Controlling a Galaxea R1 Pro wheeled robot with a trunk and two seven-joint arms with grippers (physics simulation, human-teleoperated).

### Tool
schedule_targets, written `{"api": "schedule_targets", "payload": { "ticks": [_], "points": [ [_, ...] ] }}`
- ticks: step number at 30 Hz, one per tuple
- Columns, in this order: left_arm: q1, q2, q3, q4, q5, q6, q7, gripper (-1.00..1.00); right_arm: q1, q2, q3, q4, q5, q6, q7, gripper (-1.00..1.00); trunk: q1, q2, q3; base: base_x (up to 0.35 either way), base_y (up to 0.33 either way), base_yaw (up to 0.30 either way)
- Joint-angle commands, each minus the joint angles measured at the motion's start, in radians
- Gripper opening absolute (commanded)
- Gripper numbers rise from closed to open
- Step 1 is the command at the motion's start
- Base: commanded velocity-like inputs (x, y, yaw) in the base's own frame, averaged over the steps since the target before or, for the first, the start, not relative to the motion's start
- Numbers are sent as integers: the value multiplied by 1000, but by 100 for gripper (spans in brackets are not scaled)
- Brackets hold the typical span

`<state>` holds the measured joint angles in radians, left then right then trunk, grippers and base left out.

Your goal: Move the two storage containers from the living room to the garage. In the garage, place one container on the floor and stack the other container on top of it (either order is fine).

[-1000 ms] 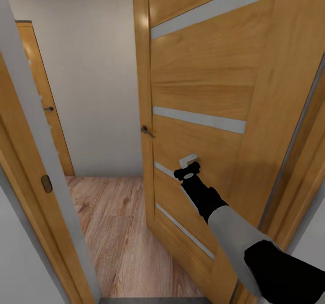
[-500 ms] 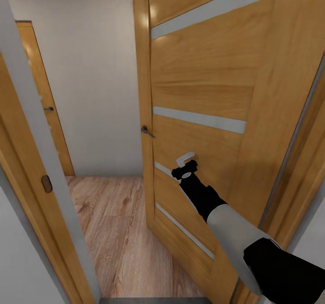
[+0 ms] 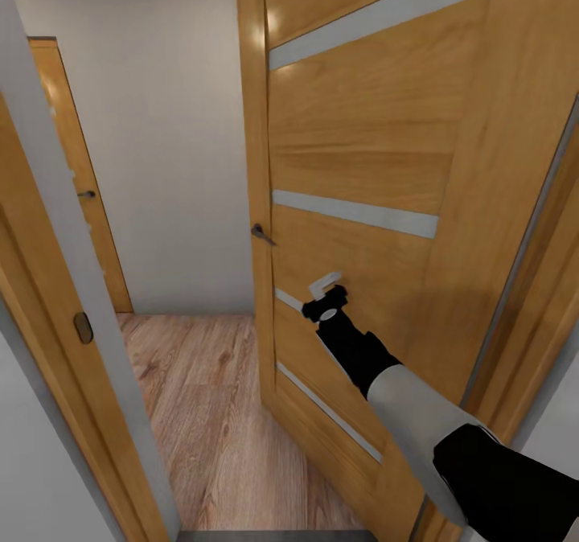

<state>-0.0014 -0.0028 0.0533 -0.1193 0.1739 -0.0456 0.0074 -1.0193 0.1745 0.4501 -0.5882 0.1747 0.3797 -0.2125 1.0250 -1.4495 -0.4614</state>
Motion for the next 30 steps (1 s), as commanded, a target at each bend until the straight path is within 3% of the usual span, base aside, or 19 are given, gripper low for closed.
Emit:
{"api": "schedule_targets", "payload": {
  "ticks": [1, 9, 13, 14, 30],
  "points": [
    [0, 0, 5, 0, 2, -2, 0, 100, -1, 0, 6, -1, 8, 8, -3, 100, 0, -1, -1, 0, 0, 0],
    [0, 0, 5, 0, 2, -2, 0, 100, -1, 0, 16, -1, 5, 9, -2, 100, 0, -1, -1, 0, 0, 0],
    [0, 0, 5, 0, 3, -2, 0, 100, -1, 0, 16, -1, -36, 11, -3, 100, 0, -1, -1, 0, 0, 0],
    [0, 0, 5, 0, 3, -2, 0, 100, -1, 0, 16, -1, -65, 8, -9, 100, 0, -1, -1, 0, 0, 0],
    [0, 0, 5, 0, 3, -2, 0, 100, -1, 0, 23, -2, -65, -6, -14, 100, 0, -1, -1, 0, 0, 0]
  ]
}}
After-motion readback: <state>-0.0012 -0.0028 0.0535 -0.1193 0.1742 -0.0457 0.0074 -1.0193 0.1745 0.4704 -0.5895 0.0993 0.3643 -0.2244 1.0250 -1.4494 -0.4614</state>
